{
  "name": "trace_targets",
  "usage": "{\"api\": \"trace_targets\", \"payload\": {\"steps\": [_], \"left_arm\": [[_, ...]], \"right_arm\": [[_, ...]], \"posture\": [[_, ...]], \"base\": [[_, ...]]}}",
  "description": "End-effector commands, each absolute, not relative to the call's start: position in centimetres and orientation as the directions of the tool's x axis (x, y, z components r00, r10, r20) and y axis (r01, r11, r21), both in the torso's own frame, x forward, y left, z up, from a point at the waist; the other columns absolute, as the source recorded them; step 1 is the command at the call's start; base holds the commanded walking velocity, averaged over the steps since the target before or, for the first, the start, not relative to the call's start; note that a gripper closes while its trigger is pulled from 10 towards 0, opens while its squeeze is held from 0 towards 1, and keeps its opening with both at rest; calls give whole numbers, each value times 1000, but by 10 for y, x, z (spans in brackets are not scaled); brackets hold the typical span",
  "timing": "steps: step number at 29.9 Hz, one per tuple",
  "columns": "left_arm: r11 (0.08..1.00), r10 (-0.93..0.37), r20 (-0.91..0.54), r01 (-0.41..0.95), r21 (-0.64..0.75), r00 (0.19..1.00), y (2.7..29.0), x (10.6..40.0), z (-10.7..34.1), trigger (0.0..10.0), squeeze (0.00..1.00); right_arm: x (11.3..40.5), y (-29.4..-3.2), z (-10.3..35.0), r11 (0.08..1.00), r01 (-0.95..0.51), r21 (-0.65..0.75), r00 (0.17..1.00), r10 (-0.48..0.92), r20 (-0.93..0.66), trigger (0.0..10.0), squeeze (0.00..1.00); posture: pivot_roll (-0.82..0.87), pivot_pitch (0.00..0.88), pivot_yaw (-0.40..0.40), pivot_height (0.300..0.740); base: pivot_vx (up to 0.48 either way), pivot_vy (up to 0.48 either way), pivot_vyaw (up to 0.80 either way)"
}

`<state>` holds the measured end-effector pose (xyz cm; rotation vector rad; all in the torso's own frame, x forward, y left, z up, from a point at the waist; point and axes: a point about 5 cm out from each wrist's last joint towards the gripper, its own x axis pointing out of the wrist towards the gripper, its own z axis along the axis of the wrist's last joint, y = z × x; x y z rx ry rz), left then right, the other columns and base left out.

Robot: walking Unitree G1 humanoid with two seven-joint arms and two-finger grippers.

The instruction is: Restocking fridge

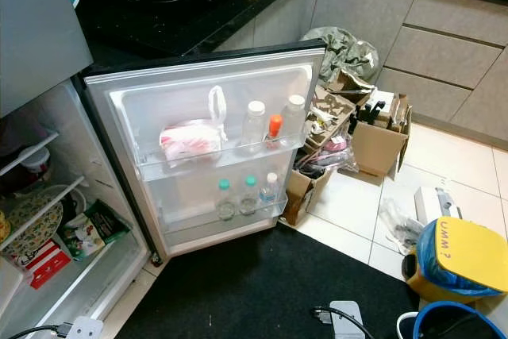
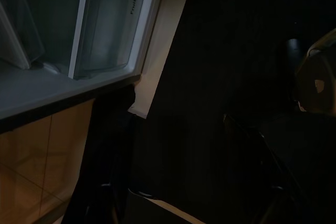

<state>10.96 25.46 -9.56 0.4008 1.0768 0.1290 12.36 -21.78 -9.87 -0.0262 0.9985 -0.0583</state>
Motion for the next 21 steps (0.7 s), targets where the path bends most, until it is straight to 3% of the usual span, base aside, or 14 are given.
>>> {"api": "trace_targets", "payload": {"steps": [1,17,21], "left_arm": [[917,298,-831,100,385,469,256,107,-96,10000,0],[910,297,-818,114,399,493,258,115,-93,10000,0],[908,293,-807,114,403,512,257,121,-91,10000,0]], "right_arm": [[124,-222,-97,997,52,-58,551,-77,-831,10000,0],[125,-216,-99,998,26,-59,543,-64,-838,10000,0],[124,-217,-99,998,25,-61,541,-65,-839,10000,0]], "posture": [[20,0,-35,740],[22,0,-31,740],[21,0,-30,740]], "base": [[0,0,0],[0,0,0],[0,-371,0]]}}
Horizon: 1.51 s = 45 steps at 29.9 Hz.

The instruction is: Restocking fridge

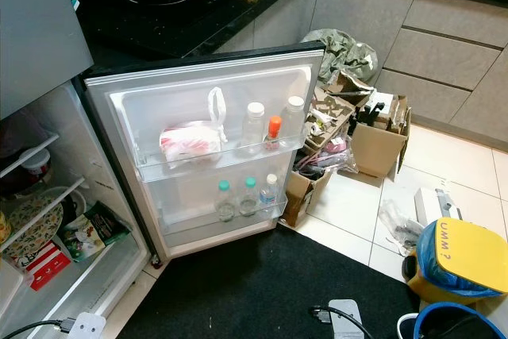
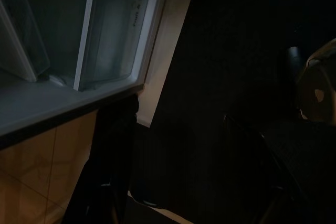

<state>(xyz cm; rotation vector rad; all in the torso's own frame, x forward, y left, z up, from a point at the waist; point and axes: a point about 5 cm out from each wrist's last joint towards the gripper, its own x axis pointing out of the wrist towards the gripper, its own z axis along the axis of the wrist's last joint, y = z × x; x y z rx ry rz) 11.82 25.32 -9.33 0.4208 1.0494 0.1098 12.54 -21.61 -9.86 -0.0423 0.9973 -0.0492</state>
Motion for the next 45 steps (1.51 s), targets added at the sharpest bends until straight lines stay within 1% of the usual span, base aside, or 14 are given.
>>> {"api": "trace_targets", "payload": {"steps": [1,13,17,19,21,28,45], "left_arm": [[908,293,-807,114,403,512,257,121,-91,10000,0],[906,287,-780,109,410,556,252,132,-88,10000,0],[905,287,-778,107,411,560,252,133,-88,10000,0],[909,284,-765,92,407,578,250,137,-86,10000,0],[910,283,-764,89,405,580,250,138,-86,10000,0],[911,285,-774,91,402,565,250,133,-88,10000,0],[912,290,-796,99,399,532,251,126,-91,10000,0]], "right_arm": [[124,-217,-99,998,25,-61,541,-65,-839,10000,0],[122,-216,-100,998,25,-62,534,-66,-843,10000,0],[122,-216,-100,998,25,-62,534,-66,-843,10000,0],[122,-216,-100,998,25,-63,533,-67,-844,10000,0],[122,-216,-100,998,23,-64,532,-67,-844,10000,0],[121,-216,-100,998,18,-68,531,-67,-845,10000,0],[121,-216,-100,997,5,-73,528,-64,-847,10000,0]], "posture": [[21,0,-30,740],[22,0,-30,740],[22,0,-30,740],[21,0,-29,740],[21,0,-29,740],[18,0,-28,740],[17,0,-29,740]], "base": [[0,-480,0],[0,-472,0],[0,-367,0],[0,-137,0],[0,0,0],[0,0,0],[0,0,749]]}}
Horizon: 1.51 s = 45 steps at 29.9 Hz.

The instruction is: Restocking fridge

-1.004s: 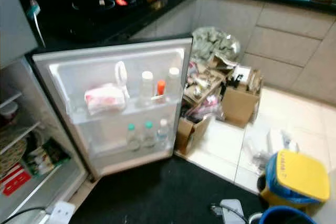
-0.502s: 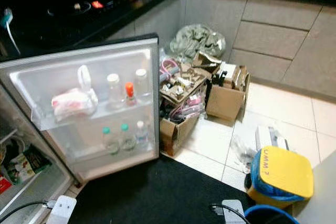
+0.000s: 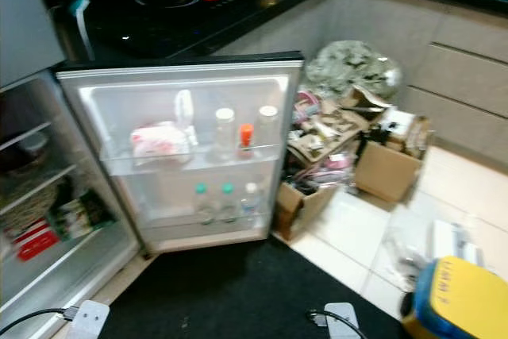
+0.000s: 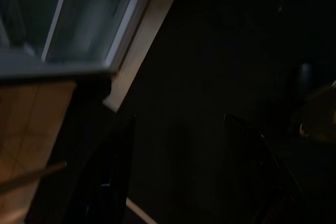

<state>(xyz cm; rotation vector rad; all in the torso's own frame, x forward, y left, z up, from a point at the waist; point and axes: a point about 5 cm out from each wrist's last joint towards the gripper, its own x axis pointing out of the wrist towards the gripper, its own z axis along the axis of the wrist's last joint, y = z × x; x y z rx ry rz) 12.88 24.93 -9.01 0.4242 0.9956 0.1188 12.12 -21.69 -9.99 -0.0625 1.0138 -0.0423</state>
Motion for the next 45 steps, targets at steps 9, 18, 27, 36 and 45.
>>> {"api": "trace_targets", "payload": {"steps": [9,18,27,36,45], "left_arm": [[914,295,-812,100,394,505,253,118,-93,10000,0],[914,301,-822,100,393,483,256,113,-94,10000,0],[915,300,-827,102,390,475,256,111,-95,10000,0],[915,300,-831,105,389,469,254,109,-96,10000,0],[913,301,-832,112,393,466,254,108,-97,10000,0]], "right_arm": [[119,-216,-101,997,2,-76,524,-66,-849,10000,0],[118,-216,-101,997,1,-76,521,-66,-851,10000,0],[117,-216,-101,997,2,-78,520,-68,-852,10000,0],[117,-217,-101,996,8,-85,516,-76,-853,10000,0],[116,-221,-101,995,33,-93,509,-97,-855,10000,0]], "posture": [[18,0,-30,740],[18,0,-30,740],[19,0,-31,740],[19,0,-31,740],[17,0,-30,740]], "base": [[0,0,781],[0,0,781],[0,0,781],[0,0,776],[0,0,85]]}}
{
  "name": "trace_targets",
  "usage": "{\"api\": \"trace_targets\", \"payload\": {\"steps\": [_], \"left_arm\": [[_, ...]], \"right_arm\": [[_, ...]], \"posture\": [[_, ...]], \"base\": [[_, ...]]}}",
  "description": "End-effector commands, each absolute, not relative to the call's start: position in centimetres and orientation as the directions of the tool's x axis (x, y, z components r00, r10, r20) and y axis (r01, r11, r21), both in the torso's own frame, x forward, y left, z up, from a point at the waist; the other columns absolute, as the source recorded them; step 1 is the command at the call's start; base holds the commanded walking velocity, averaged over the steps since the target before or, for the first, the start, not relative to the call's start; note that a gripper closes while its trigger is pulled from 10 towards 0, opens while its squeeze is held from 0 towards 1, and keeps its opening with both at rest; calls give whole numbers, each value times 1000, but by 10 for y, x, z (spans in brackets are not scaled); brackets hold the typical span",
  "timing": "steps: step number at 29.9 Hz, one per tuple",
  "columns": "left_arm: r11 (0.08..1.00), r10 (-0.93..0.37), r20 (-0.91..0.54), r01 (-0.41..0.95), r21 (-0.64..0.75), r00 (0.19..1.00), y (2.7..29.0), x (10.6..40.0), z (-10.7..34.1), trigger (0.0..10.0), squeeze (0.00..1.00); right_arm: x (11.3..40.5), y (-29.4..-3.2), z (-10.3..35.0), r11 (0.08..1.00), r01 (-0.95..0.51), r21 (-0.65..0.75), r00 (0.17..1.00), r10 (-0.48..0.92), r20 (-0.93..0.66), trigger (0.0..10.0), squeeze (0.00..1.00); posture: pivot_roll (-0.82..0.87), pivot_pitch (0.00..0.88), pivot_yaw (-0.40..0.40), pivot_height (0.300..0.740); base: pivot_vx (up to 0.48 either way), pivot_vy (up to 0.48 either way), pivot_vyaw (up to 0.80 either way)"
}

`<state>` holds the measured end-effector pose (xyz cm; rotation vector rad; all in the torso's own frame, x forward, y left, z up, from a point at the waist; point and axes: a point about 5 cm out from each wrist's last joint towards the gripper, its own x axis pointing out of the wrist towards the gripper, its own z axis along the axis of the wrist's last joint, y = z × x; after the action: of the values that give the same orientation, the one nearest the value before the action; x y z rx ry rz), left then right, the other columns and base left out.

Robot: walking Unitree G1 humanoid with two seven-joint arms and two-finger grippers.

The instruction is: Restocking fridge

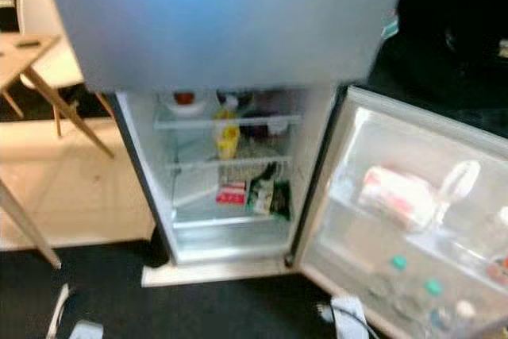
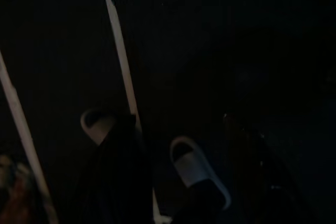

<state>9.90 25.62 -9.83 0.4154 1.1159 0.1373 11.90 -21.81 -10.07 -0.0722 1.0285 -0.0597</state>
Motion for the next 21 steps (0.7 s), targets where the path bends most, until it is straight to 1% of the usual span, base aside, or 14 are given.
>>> {"api": "trace_targets", "payload": {"steps": [1,11,21], "left_arm": [[912,301,-832,113,393,466,254,108,-97,10000,0],[913,296,-834,118,390,465,254,109,-96,10000,0],[910,304,-832,116,397,464,258,110,-95,10000,0]], "right_arm": [[116,-221,-101,995,35,-93,509,-98,-855,10000,0],[116,-222,-101,994,49,-94,506,-106,-856,10000,0],[116,-215,-102,996,55,-72,510,-90,-855,10000,0]], "posture": [[17,0,-30,740],[17,0,-31,740],[20,0,-26,740]], "base": [[0,0,0],[0,0,0],[0,0,0]]}}
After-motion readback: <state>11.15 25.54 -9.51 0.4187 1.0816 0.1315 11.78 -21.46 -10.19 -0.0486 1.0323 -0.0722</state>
